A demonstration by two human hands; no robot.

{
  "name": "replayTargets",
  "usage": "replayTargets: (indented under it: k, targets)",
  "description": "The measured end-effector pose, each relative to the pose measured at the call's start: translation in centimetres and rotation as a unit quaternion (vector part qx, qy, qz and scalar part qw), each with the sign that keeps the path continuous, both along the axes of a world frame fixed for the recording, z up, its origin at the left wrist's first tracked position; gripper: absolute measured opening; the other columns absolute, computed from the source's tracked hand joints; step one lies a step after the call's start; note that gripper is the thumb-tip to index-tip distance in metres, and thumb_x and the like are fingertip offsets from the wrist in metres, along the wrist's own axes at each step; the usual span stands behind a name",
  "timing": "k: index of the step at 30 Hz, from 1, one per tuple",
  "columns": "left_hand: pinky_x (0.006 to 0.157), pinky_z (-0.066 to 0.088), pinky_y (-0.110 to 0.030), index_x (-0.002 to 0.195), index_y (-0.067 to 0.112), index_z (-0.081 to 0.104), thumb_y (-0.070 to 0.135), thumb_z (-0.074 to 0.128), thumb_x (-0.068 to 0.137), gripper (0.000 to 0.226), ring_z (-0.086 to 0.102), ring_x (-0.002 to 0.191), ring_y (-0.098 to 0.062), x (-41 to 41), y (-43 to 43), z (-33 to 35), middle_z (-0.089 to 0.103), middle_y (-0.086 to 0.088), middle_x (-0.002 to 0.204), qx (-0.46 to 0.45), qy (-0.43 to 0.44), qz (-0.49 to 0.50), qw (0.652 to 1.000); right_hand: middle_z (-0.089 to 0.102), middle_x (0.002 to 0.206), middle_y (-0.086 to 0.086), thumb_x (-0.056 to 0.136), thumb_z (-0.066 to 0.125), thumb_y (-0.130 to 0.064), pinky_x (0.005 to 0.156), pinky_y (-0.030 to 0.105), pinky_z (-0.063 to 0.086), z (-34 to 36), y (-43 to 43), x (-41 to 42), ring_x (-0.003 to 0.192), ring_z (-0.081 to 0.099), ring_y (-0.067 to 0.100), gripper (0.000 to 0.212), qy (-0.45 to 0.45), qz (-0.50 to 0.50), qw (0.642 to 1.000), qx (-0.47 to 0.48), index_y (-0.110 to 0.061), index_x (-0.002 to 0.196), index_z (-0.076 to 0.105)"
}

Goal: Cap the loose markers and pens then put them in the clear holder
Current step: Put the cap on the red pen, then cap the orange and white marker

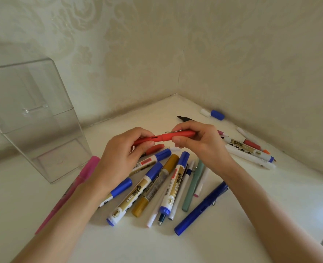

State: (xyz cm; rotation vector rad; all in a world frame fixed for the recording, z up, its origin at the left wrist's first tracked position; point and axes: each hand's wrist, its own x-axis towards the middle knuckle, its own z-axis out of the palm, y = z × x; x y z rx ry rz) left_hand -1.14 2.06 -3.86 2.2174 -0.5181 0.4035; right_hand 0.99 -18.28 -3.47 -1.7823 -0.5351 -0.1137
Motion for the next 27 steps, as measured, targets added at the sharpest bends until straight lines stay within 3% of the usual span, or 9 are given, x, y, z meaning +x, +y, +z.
replayTargets:
  k: [5,8,10,12,14,19,21,23,27]
  targets:
    - [0.073,0.048,-0.021,0.107,0.028,0.057,0.035,0.048,0.088,0.021,0.06,0.084,-0.005,0.7,0.3,0.0,0.065,0.012,0.093,0.079,0.016,0.023,0.996,0.065,0.095,-0.02,0.087,0.059,-0.029,0.082,0.019,0.047,0.5,-0.4,0.6,0.094,0.058,-0.003,0.023,-0.019,-0.033,0.989,-0.142,-0.039,0.108,0.058]
    - [0.054,0.046,-0.021,0.106,0.027,0.052,0.033,0.047,0.091,0.017,0.061,0.066,-0.009,1.4,1.1,0.0,0.064,0.011,0.091,0.081,0.032,0.12,0.989,0.061,0.107,-0.019,0.093,0.051,-0.022,0.083,0.011,0.045,1.4,-2.5,1.4,0.096,0.055,-0.011,0.029,-0.034,-0.116,0.99,-0.074,-0.029,0.122,0.053]
    - [0.046,0.043,-0.022,0.105,0.025,0.051,0.031,0.046,0.093,0.015,0.058,0.055,-0.01,1.6,2.0,-0.3,0.063,0.007,0.09,0.114,0.051,0.187,0.974,0.061,0.102,-0.018,0.092,0.054,-0.015,0.078,0.01,0.046,1.6,-4.2,1.6,0.089,0.054,-0.012,0.024,-0.032,-0.147,0.983,-0.103,-0.027,0.112,0.06]
    - [0.044,0.039,-0.023,0.103,0.022,0.053,0.028,0.047,0.093,0.013,0.055,0.052,-0.011,1.6,2.4,-0.6,0.063,0.004,0.086,0.165,0.059,0.231,0.957,0.06,0.097,-0.02,0.089,0.059,-0.019,0.074,0.009,0.043,1.1,-5.1,1.9,0.088,0.055,-0.01,0.017,-0.009,-0.113,0.968,-0.225,-0.03,0.1,0.065]
    - [0.046,0.034,-0.022,0.1,0.021,0.054,0.027,0.047,0.093,0.013,0.053,0.057,-0.011,1.5,2.2,-0.9,0.062,0.003,0.084,0.199,0.061,0.252,0.945,0.059,0.091,-0.021,0.086,0.063,-0.027,0.073,0.01,0.038,0.6,-4.7,2.1,0.087,0.053,-0.008,0.011,0.0,-0.078,0.945,-0.317,-0.031,0.095,0.068]
    - [0.057,0.036,-0.026,0.099,0.014,0.062,0.027,0.048,0.092,0.02,0.05,0.072,-0.015,1.9,1.9,-1.4,0.058,-0.003,0.093,0.25,0.087,0.271,0.925,0.056,0.079,-0.025,0.082,0.068,-0.031,0.065,0.005,0.037,0.8,-2.3,3.0,0.08,0.049,-0.02,0.002,0.019,-0.008,0.933,-0.36,-0.03,0.083,0.069]
    - [0.061,0.04,-0.028,0.101,0.012,0.063,0.028,0.049,0.092,0.023,0.053,0.076,-0.018,1.9,1.9,-1.5,0.058,-0.004,0.096,0.261,0.108,0.265,0.922,0.057,0.079,-0.023,0.08,0.069,-0.032,0.062,0.004,0.038,0.7,-1.4,3.4,0.079,0.052,-0.016,0.004,0.039,0.014,0.929,-0.368,-0.033,0.078,0.066]
    - [0.066,0.041,-0.028,0.108,0.012,0.062,0.028,0.051,0.091,0.026,0.056,0.086,-0.021,1.8,1.8,-1.5,0.059,-0.006,0.104,0.251,0.109,0.263,0.925,0.059,0.08,-0.021,0.08,0.069,-0.033,0.061,0.008,0.035,0.6,-0.9,3.8,0.078,0.054,-0.007,0.004,0.06,0.025,0.922,-0.382,-0.033,0.079,0.065]
    - [0.08,0.039,-0.03,0.119,0.016,0.057,0.027,0.053,0.09,0.031,0.054,0.105,-0.021,1.4,1.4,-1.0,0.056,-0.004,0.119,0.176,0.087,0.233,0.953,0.059,0.082,-0.019,0.081,0.067,-0.031,0.063,0.011,0.033,0.1,-0.9,4.0,0.079,0.053,-0.003,0.007,0.08,0.032,0.924,-0.372,-0.034,0.077,0.062]
